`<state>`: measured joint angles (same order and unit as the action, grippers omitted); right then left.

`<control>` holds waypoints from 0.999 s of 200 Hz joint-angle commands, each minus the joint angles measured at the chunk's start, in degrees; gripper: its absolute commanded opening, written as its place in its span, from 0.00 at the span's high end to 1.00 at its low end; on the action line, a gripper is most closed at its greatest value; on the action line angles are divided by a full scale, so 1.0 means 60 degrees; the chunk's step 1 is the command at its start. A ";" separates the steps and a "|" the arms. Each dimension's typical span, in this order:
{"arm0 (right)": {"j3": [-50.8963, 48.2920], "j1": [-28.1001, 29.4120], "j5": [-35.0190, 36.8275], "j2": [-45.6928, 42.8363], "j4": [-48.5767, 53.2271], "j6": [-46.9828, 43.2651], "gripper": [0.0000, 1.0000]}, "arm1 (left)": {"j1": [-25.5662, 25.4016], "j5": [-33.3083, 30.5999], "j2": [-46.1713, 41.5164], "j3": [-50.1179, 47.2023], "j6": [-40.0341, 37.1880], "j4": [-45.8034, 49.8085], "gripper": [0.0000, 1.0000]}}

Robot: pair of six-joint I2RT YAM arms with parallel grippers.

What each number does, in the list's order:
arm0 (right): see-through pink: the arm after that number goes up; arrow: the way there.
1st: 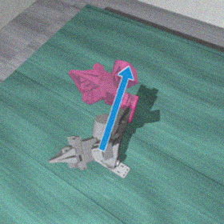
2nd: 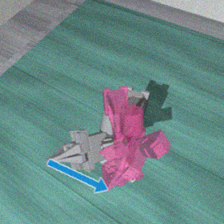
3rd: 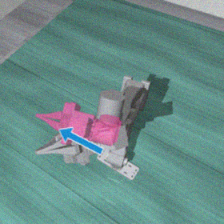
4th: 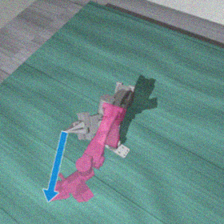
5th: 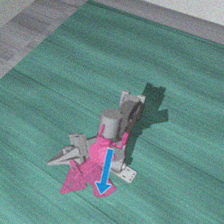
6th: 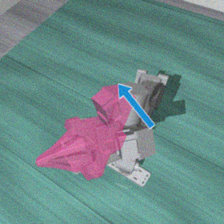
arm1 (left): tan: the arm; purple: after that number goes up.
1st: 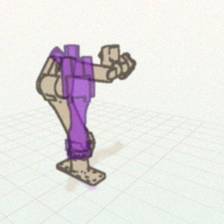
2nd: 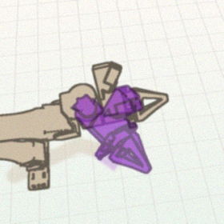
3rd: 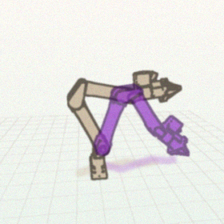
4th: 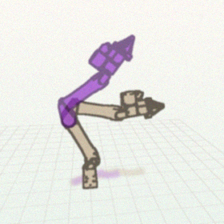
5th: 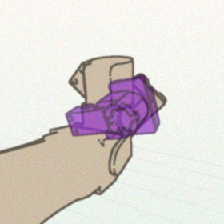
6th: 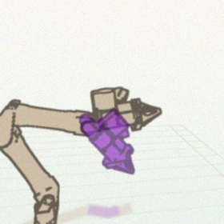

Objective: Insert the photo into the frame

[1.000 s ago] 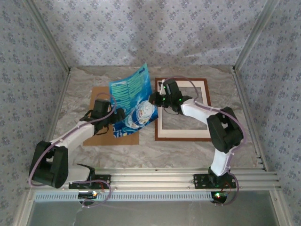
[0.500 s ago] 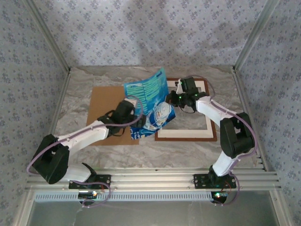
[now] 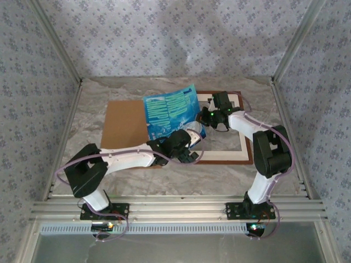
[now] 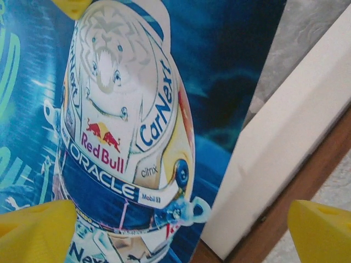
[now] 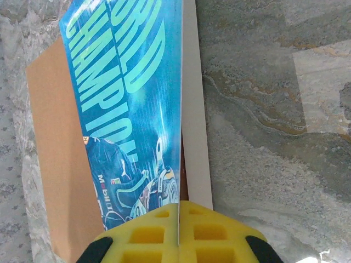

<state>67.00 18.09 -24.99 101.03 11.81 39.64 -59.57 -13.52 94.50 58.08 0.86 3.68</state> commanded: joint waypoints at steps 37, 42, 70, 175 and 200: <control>-0.0050 0.0017 -0.0142 -0.0243 -0.0019 0.0213 1.00 | 0.0011 -0.1350 0.0686 0.0910 -0.1013 -0.0272 0.27; -0.0041 0.0017 -0.0129 -0.0228 -0.0021 0.0205 1.00 | 0.0008 -0.1336 0.0673 0.0899 -0.1027 -0.0316 0.30; 0.0081 -0.0019 -0.0166 -0.0039 -0.0073 0.0319 1.00 | 0.0004 -0.0989 0.0584 0.0782 -0.0998 -0.0380 0.42; 0.0806 0.0065 -0.0158 0.0266 -0.0518 0.1014 0.93 | 0.0010 0.0658 0.0625 0.0696 -0.0850 -0.0306 0.95; 0.0888 0.0119 -0.0192 0.0329 -0.0641 0.1164 0.88 | 0.0012 0.0748 0.0649 0.0678 -0.0821 -0.0357 1.00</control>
<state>69.91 18.31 -25.45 102.10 9.82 44.84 -59.37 -12.19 98.28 62.02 -4.05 2.72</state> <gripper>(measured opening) 0.092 0.056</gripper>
